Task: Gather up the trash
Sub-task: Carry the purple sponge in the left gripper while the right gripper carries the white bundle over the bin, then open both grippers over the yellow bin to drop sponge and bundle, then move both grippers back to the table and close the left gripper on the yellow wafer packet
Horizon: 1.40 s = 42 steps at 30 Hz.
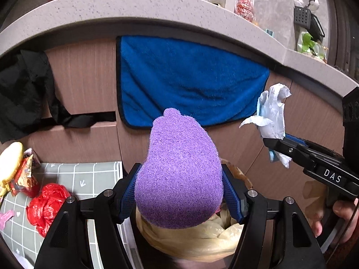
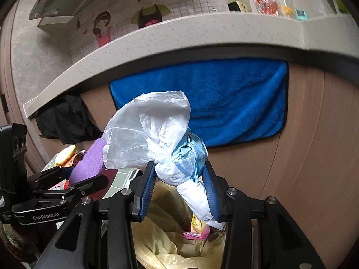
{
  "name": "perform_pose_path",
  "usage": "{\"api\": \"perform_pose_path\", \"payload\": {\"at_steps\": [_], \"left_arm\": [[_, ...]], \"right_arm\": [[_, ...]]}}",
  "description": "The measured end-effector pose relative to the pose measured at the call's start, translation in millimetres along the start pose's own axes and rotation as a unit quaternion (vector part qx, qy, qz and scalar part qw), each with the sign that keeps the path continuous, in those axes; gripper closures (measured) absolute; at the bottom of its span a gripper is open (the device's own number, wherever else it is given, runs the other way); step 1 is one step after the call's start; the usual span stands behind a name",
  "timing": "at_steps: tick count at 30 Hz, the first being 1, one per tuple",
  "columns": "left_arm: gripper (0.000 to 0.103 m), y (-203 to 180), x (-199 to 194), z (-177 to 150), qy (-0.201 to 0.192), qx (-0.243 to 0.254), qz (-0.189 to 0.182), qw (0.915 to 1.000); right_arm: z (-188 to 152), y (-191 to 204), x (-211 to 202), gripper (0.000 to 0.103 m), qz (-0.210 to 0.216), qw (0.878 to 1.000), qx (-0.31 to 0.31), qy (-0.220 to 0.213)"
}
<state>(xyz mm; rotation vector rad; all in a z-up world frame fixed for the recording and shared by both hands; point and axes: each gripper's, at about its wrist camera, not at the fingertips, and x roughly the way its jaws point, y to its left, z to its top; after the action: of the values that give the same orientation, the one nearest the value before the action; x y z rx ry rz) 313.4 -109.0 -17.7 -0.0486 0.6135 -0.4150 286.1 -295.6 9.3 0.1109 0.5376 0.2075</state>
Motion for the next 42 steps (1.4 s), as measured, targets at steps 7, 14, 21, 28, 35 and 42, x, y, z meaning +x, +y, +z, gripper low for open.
{"api": "perform_pose_path", "payload": {"at_steps": [7,14,21,28,35,42], "left_arm": [[0.035,3.9,16.7,-7.8,0.018,-0.014,-0.004,0.9997],[0.035,10.1,29.5,-10.4,0.031,-0.026,-0.001,0.9992],[0.035,10.8,38.2,-13.5,0.040,-0.023,-0.002,0.9989],[0.019,12.8,58.0,-12.4,0.079,-0.028,-0.040,0.9957],[0.015,25.2,47.7,-2.8,0.064,-0.051,-0.034,0.9961],[0.015,56.8,-15.4,1.7,0.006,-0.056,0.005,0.9984]], "right_arm": [[-16.9,-7.2,15.4,0.064,0.000,1.000,0.013,0.025],[-27.1,-12.3,28.5,0.064,-0.006,0.999,0.021,0.045],[-34.3,-15.2,40.7,0.063,0.001,0.998,0.028,0.062],[-35.7,-17.7,49.0,0.059,0.006,0.997,0.038,0.064],[-37.4,-22.9,51.8,0.047,-0.016,0.996,0.057,0.064],[-34.9,1.4,33.8,0.047,-0.022,0.998,0.022,0.049]]}}
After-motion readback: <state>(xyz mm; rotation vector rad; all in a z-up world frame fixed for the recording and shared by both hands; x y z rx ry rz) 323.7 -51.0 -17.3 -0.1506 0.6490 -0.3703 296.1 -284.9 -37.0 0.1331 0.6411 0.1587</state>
